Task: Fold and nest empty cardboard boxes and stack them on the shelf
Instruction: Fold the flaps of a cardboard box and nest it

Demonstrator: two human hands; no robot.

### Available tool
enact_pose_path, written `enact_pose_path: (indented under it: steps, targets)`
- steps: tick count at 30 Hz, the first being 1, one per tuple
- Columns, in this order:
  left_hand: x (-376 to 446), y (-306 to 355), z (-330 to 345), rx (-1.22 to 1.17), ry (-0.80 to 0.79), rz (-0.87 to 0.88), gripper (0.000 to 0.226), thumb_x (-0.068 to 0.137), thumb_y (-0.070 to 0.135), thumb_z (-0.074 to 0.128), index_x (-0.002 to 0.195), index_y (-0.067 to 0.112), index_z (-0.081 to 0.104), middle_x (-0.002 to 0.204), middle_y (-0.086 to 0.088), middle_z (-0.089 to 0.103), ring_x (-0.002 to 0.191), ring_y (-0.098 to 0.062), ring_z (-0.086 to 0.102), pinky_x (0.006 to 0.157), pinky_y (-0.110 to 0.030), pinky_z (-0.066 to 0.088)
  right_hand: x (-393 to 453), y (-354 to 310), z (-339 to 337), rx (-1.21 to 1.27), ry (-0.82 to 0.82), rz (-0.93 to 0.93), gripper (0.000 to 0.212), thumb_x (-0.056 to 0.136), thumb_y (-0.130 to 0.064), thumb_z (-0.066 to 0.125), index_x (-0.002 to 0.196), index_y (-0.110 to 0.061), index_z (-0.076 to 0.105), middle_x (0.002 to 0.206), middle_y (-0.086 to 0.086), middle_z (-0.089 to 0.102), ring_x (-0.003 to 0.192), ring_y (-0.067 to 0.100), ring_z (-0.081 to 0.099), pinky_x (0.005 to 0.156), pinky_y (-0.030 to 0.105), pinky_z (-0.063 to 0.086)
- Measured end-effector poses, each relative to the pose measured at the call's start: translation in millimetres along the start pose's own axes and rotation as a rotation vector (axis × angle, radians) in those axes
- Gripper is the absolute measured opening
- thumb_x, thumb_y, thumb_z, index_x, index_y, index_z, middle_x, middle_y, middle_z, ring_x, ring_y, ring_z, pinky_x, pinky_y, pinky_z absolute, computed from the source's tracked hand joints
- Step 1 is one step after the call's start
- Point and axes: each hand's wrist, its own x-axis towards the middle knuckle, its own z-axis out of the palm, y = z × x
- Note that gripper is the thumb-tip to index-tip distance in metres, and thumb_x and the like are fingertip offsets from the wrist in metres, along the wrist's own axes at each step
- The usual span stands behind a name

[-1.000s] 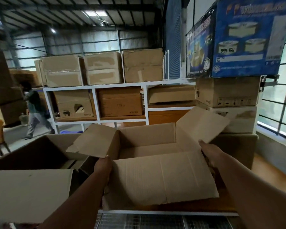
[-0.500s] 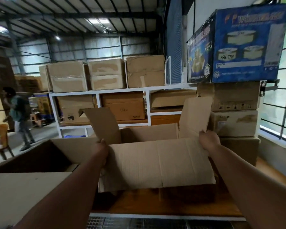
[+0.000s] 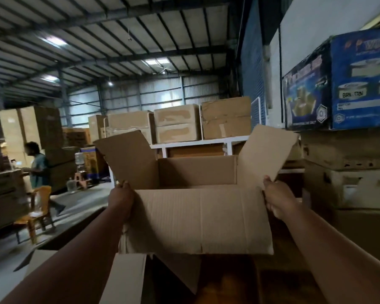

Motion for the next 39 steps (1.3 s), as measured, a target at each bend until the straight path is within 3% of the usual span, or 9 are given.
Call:
enact_pose_path:
  steps: [2, 6, 13, 18, 20, 26, 31, 36, 39]
  targets:
    - [31, -19, -18, -0.012, 0.001, -0.023, 0.046, 0.113, 0.030, 0.044, 0.144, 0.002, 0.061, 0.144, -0.024, 0.062, 0.133, -0.042, 0.061, 0.098, -0.038, 0.050, -11, -2, 40, 0.021, -0.013, -0.032, 0.048, 0.112, -0.054, 0.049, 0.121, -0.008, 0.061, 0.098, 0.015, 0.065, 0.069, 0.029, 0.059, 0.056, 0.034, 0.049]
    - [105, -71, -64, -0.028, -0.014, -0.012, 0.046, 0.116, 0.031, 0.037, 0.137, 0.002, 0.065, 0.137, -0.023, 0.066, 0.125, -0.043, 0.063, 0.099, -0.040, 0.050, -25, 2, 137, 0.085, -0.055, -0.009, 0.043, 0.110, -0.055, 0.051, 0.115, -0.015, 0.063, 0.112, 0.014, 0.069, 0.098, 0.036, 0.069, 0.095, 0.059, 0.062]
    - [233, -165, -153, -0.084, -0.050, -0.078, 0.048, 0.116, 0.036, 0.039, 0.141, 0.003, 0.064, 0.137, -0.023, 0.067, 0.125, -0.041, 0.062, 0.108, -0.047, 0.048, -64, 2, 310, 0.095, 0.063, 0.058, 0.047, 0.108, -0.056, 0.055, 0.132, -0.016, 0.065, 0.112, 0.010, 0.070, 0.087, 0.027, 0.065, 0.062, 0.035, 0.050]
    - [299, -220, -199, -0.112, -0.087, -0.124, 0.050, 0.114, 0.039, 0.041, 0.143, 0.004, 0.064, 0.136, -0.021, 0.068, 0.124, -0.041, 0.064, 0.108, -0.047, 0.050, -89, 16, 394, 0.094, 0.041, 0.066, 0.045, 0.109, -0.055, 0.052, 0.132, -0.019, 0.064, 0.113, 0.012, 0.073, 0.105, 0.038, 0.071, 0.084, 0.045, 0.060]
    - [316, -240, -204, -0.119, -0.107, -0.142, 0.052, 0.113, 0.042, 0.040, 0.139, 0.004, 0.066, 0.135, -0.022, 0.069, 0.123, -0.042, 0.064, 0.110, -0.049, 0.050, -95, 23, 415, 0.113, 0.058, 0.070, 0.042, 0.110, -0.056, 0.051, 0.132, -0.022, 0.063, 0.116, 0.013, 0.073, 0.109, 0.039, 0.071, 0.088, 0.048, 0.061]
    - [318, -294, -197, -0.108, -0.204, -0.191, 0.049, 0.115, 0.037, 0.042, 0.139, 0.000, 0.065, 0.137, -0.022, 0.068, 0.126, -0.042, 0.063, 0.110, -0.046, 0.048, -125, 53, 438, -0.054, 0.176, 0.054, 0.044, 0.113, -0.053, 0.047, 0.119, -0.012, 0.063, 0.086, 0.014, 0.060, 0.063, 0.027, 0.049, 0.053, 0.030, 0.034]
    - [327, -332, -182, -0.008, -0.260, -0.224, 0.052, 0.113, 0.042, 0.043, 0.134, 0.000, 0.067, 0.130, -0.024, 0.070, 0.119, -0.043, 0.065, 0.109, -0.050, 0.050, -126, 84, 445, -0.054, 0.187, 0.129, 0.042, 0.111, -0.055, 0.049, 0.129, -0.019, 0.060, 0.110, 0.015, 0.071, 0.089, 0.036, 0.068, 0.066, 0.038, 0.046]
    - [315, -348, -169, 0.054, -0.279, -0.149, 0.049, 0.116, 0.037, 0.039, 0.134, -0.001, 0.065, 0.127, -0.025, 0.069, 0.118, -0.042, 0.064, 0.094, -0.040, 0.044, -127, 119, 458, -0.090, 0.183, 0.182, 0.048, 0.109, -0.060, 0.049, 0.121, -0.016, 0.063, 0.102, 0.014, 0.072, 0.089, 0.039, 0.069, 0.069, 0.041, 0.052]
    - [327, -351, -169, 0.118, -0.308, -0.176, 0.044, 0.115, 0.033, 0.042, 0.132, -0.001, 0.065, 0.127, -0.024, 0.070, 0.118, -0.042, 0.067, 0.092, -0.043, 0.051, -123, 133, 462, -0.190, 0.146, 0.198, 0.039, 0.110, -0.052, 0.051, 0.120, -0.017, 0.065, 0.106, 0.014, 0.072, 0.105, 0.046, 0.069, 0.092, 0.055, 0.060]
